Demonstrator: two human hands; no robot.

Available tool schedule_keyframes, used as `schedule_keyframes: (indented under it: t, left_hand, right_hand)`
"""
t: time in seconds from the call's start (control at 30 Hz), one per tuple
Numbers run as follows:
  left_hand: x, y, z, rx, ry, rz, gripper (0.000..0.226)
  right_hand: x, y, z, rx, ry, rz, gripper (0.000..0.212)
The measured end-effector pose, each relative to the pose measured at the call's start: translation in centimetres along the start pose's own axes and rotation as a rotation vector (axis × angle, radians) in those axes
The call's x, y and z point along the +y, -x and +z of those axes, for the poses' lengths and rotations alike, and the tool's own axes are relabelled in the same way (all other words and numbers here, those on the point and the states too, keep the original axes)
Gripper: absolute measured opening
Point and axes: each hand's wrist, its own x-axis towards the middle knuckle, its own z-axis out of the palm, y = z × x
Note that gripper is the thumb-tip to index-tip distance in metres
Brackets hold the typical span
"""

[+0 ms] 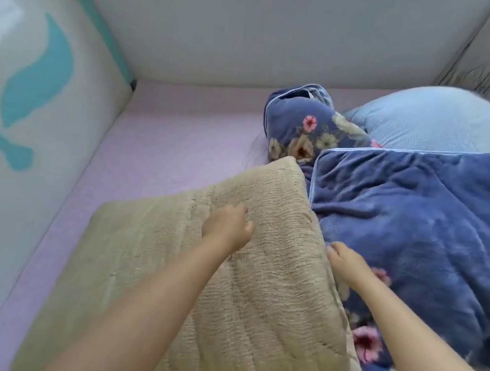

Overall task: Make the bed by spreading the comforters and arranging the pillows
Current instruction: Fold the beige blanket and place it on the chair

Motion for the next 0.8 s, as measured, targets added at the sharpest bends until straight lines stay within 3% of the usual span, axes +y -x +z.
schedule_keyframes:
  t: [0.1, 0.27, 0.4, 0.47, 0.57, 0.67, 0.8]
  left_hand:
    - [1.1, -2.3, 1.4, 0.008, 0.212, -0.036, 0.05]
    - [4.2, -6.5, 2.0, 0.109, 0.251, 0.098, 0.054]
    - [7.3, -10.5, 2.1, -0.081, 0.586, -0.161, 0.086]
    - [8.5, -11.5, 2.9, -0.16, 0.457, -0.221, 0.103]
    - [9.2, -11.5, 4.7, -0.233, 0.262, -0.25, 0.11]
    - [8.3, -11.7, 5.1, -0.217, 0.287, -0.262, 0.108]
    - [4.6, -11.3, 4.1, -0.183, 0.402, -0.315, 0.106]
  right_hand:
    - [1.3, -1.6, 1.6, -0.105, -0.107, 0.104, 0.042]
    - [2.8, -4.4, 2.9, -0.195, -0.265, 0.205, 0.049]
    - [3.6, -7.3, 2.9, -0.2, -0.41, 0.243, 0.041]
    - [3.8, -8.5, 2.8, -0.26, -0.596, 0.324, 0.031]
    - [4.3, -9.6, 3.1, -0.33, -0.766, 0.416, 0.036]
    - [4.1, -9.6, 3.5, -0.354, -0.678, 0.394, 0.031]
    - [2.7, -8.9, 4.0, -0.363, -0.706, 0.405, 0.039]
